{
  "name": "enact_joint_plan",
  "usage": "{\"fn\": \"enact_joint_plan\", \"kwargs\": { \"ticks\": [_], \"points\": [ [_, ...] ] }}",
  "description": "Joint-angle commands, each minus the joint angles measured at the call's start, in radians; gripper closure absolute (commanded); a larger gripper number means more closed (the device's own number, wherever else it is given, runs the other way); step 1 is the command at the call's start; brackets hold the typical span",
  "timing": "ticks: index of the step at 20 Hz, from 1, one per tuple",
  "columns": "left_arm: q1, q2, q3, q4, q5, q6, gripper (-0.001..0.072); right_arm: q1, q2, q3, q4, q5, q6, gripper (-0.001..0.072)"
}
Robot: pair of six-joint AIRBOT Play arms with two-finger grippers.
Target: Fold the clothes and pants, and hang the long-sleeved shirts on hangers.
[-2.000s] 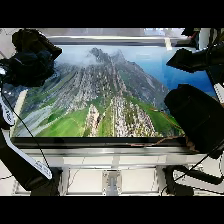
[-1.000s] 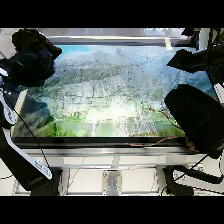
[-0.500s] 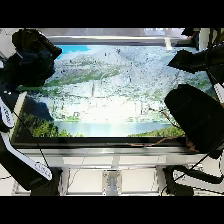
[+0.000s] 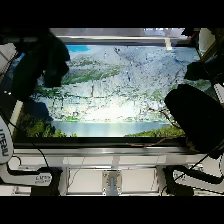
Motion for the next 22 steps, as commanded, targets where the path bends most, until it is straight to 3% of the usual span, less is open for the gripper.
{"fn": "enact_joint_plan", "kwargs": {
  "ticks": [1, 4, 9, 10, 11, 12, 14, 17, 20, 22],
  "points": [
    [-0.290, 0.074, 0.000, -0.054, -0.063, -0.050, 0.0695, -0.018, 0.007, 0.037, -0.071, 0.013, -0.087, 0.0258],
    [-0.537, 0.056, -0.043, -0.024, -0.017, -0.087, 0.0695, -0.092, 0.003, 0.037, -0.018, -0.016, -0.080, 0.0258],
    [-0.812, -0.039, -0.106, 0.230, 0.071, -0.243, 0.0683, -0.272, 0.003, 0.035, 0.169, -0.055, -0.047, 0.0258],
    [-0.827, -0.055, -0.106, 0.264, 0.101, -0.243, 0.0552, -0.299, 0.003, 0.035, 0.219, -0.067, -0.047, 0.0258],
    [-0.827, -0.059, -0.105, 0.314, 0.139, -0.244, 0.0253, -0.320, 0.002, 0.034, 0.269, -0.074, -0.048, 0.0257],
    [-0.810, -0.052, -0.098, 0.388, 0.165, -0.246, 0.0011, -0.336, 0.003, 0.027, 0.326, -0.095, -0.055, 0.0257],
    [-0.739, -0.008, -0.072, 0.595, 0.137, -0.322, 0.0002, -0.349, -0.006, -0.002, 0.418, -0.113, -0.103, 0.0256],
    [-0.563, 0.085, -0.074, 0.850, -0.119, -0.426, 0.0013, -0.347, -0.020, -0.162, 0.489, -0.133, -0.147, 0.0257],
    [-0.399, 0.148, -0.172, 0.843, -0.314, -0.431, 0.0013, -0.335, -0.011, -0.426, 0.511, -0.211, -0.185, 0.0257],
    [-0.358, 0.199, -0.363, 0.835, -0.254, -0.484, 0.0013, -0.300, -0.010, -0.584, 0.549, -0.266, -0.211, 0.0257]
  ]
}}
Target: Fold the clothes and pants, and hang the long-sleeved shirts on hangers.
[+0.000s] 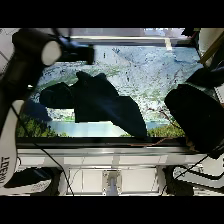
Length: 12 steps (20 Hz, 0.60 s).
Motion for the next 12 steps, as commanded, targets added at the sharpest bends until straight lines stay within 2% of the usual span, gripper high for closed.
{"fn": "enact_joint_plan", "kwargs": {
  "ticks": [1, 3, 4, 6, 7, 10, 12],
  "points": [
    [0.096, 0.080, -0.263, 0.051, 0.019, -0.093, 0.0013, 0.049, 0.002, -0.264, 0.089, -0.100, -0.067, 0.0256],
    [0.096, 0.075, -0.426, 0.044, 0.221, -0.093, 0.0013, 0.108, 0.003, -0.346, 0.103, -0.143, -0.085, 0.0257],
    [0.101, 0.052, -0.471, 0.043, 0.288, -0.123, 0.0013, 0.140, 0.002, -0.364, 0.103, -0.159, -0.085, 0.0257],
    [0.132, -0.031, -0.491, 0.043, 0.315, -0.264, 0.0013, 0.200, 0.004, -0.363, 0.105, -0.167, -0.085, 0.0257],
    [0.153, -0.071, -0.491, 0.042, 0.333, -0.308, 0.0014, 0.226, 0.006, -0.360, 0.105, -0.167, -0.085, 0.0257],
    [0.222, -0.146, -0.491, -0.065, 0.449, -0.325, 0.0014, 0.280, 0.024, -0.357, 0.100, -0.198, -0.108, 0.0257],
    [0.272, -0.184, -0.491, -0.158, 0.471, -0.323, 0.0014, 0.285, 0.036, -0.357, 0.098, -0.232, -0.108, 0.0257]
  ]
}}
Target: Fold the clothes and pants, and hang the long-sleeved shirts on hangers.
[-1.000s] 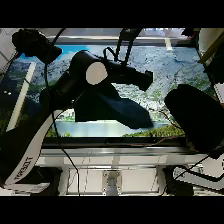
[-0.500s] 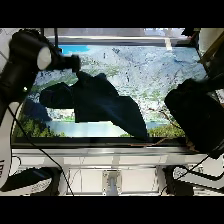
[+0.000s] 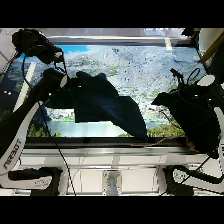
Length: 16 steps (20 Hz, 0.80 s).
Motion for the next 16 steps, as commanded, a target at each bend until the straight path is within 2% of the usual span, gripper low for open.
{"fn": "enact_joint_plan", "kwargs": {
  "ticks": [1, 2, 4, 5, 9, 10, 11, 12, 16],
  "points": [
    [0.081, -0.074, -0.015, -0.143, 0.077, -0.031, 0.0014, 0.030, 0.019, -0.008, -0.005, -0.063, -0.011, 0.0257],
    [0.094, -0.085, -0.015, -0.176, 0.078, 0.018, 0.0020, 0.031, 0.023, -0.005, -0.017, -0.069, -0.011, 0.0257],
    [0.103, -0.101, -0.015, -0.259, 0.085, 0.121, 0.0247, 0.031, 0.025, -0.004, -0.022, -0.084, -0.011, 0.0257],
    [0.102, -0.111, -0.015, -0.278, 0.089, 0.156, 0.0252, 0.031, 0.025, -0.004, -0.022, -0.092, -0.011, 0.0257],
    [0.101, -0.143, -0.014, -0.336, 0.125, 0.158, 0.0255, 0.031, 0.025, -0.004, -0.022, -0.108, -0.010, 0.0257],
    [0.101, -0.142, -0.014, -0.345, 0.148, 0.158, 0.0418, 0.031, 0.025, -0.004, -0.022, -0.108, -0.010, 0.0257],
    [0.101, -0.140, -0.014, -0.350, 0.159, 0.158, 0.0669, 0.031, 0.025, -0.004, -0.022, -0.108, -0.010, 0.0257],
    [0.101, -0.135, -0.014, -0.349, 0.159, 0.158, 0.0694, 0.031, 0.025, -0.004, -0.022, -0.108, -0.010, 0.0257],
    [0.116, -0.048, -0.014, -0.278, 0.135, 0.214, 0.0694, 0.031, 0.025, -0.003, -0.044, -0.105, -0.010, 0.0257]
  ]
}}
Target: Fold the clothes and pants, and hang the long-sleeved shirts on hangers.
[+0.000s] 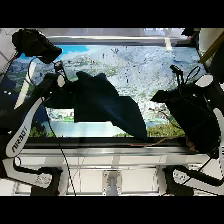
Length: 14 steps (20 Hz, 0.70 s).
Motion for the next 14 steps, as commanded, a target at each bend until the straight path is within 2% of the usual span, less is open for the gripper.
{"fn": "enact_joint_plan", "kwargs": {
  "ticks": [1, 4, 7, 9, 12, 14],
  "points": [
    [0.019, 0.099, 0.001, 0.085, -0.023, 0.042, 0.0694, 0.001, 0.000, 0.005, -0.037, 0.004, 0.000, 0.0257],
    [0.043, 0.294, 0.000, 0.220, -0.169, 0.069, 0.0694, 0.001, 0.000, 0.042, -0.106, 0.008, 0.000, 0.0257],
    [0.093, 0.524, 0.000, 0.462, -0.485, 0.087, 0.0695, 0.001, 0.000, 0.098, -0.127, -0.035, 0.004, 0.0257],
    [0.189, 0.688, -0.012, 0.555, -0.626, 0.162, 0.0695, 0.002, -0.002, 0.121, -0.094, -0.113, 0.028, 0.0256],
    [0.452, 0.918, -0.038, 0.559, -0.650, 0.236, 0.0696, 0.010, -0.059, 0.130, 0.012, -0.152, 0.031, 0.0256],
    [0.605, 0.997, -0.051, 0.547, -0.649, 0.293, 0.0696, 0.043, -0.138, 0.130, 0.078, -0.159, 0.031, 0.0255]
  ]
}}
